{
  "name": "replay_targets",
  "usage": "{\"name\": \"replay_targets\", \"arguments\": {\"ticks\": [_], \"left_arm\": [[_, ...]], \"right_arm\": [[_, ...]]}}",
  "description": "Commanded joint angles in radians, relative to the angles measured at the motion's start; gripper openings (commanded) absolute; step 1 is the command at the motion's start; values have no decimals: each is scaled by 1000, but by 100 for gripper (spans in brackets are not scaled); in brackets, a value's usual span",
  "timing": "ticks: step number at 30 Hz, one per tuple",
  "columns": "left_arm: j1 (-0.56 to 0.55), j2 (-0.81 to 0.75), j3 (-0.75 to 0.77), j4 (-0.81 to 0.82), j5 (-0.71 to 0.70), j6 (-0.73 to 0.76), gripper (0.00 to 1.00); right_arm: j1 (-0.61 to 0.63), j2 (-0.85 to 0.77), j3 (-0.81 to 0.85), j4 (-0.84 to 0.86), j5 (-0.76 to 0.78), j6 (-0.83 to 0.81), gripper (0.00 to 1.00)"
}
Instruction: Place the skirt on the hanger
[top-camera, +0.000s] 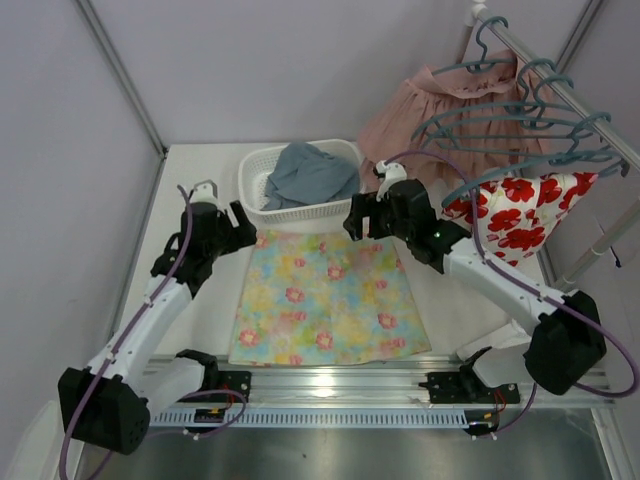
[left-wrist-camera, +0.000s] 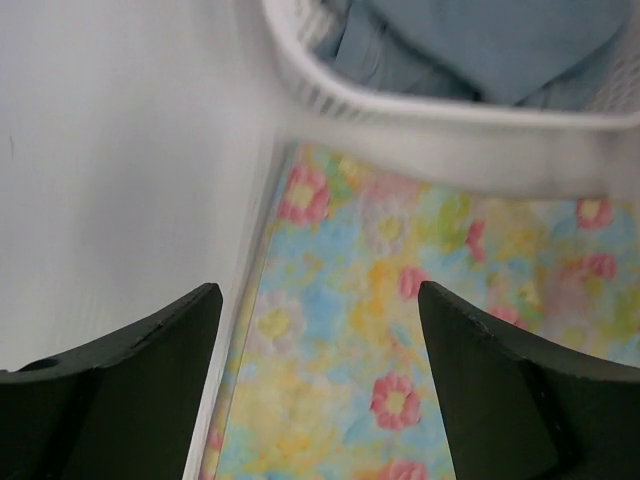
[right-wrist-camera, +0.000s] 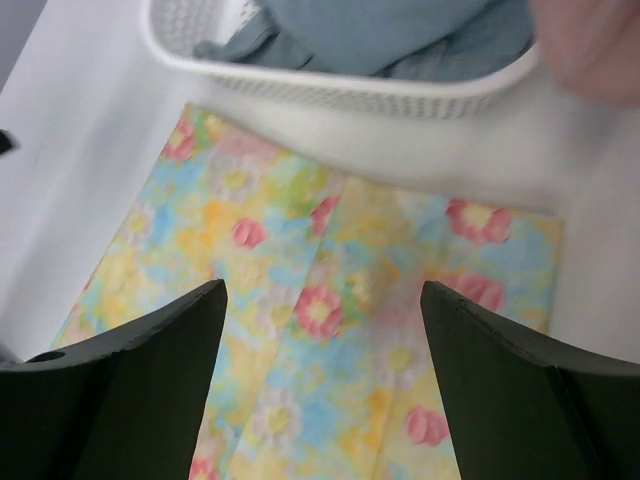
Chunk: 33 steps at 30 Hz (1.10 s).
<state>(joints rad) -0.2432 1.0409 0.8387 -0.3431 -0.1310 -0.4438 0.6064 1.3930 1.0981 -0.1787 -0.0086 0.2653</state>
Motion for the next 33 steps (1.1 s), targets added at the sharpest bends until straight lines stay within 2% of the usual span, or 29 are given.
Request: {"name": "replay_targets", "arguments": {"ticks": [1, 6, 11, 14, 20, 25, 29, 33], "left_arm": [[-8, -33, -130, -105, 33, -78, 85], [-7, -157, -254, -134, 53, -168, 84], [-7, -243, -316, -204, 45, -246, 87], [-5, -252, -323, -257, 34, -312, 88], [-5, -277, -412, -211, 96, -407, 87], [-5, -331, -501, -203, 85, -460, 83], [-5, -384, -550, -183, 80, -481, 77], [-5, -354, -579, -149, 79, -469, 70]], "right_arm": [[55, -78, -107, -33, 4, 61, 84], [128, -72, -155, 22, -5, 210, 82], [252, 113, 35, -20, 134, 307, 83], [266, 198, 121, -18, 137, 365, 83], [271, 297, 175, 45, 96, 436, 83], [323, 423, 342, -50, 139, 440, 82], [343, 451, 358, -16, 147, 483, 82], [343, 455, 358, -10, 154, 494, 82]]}}
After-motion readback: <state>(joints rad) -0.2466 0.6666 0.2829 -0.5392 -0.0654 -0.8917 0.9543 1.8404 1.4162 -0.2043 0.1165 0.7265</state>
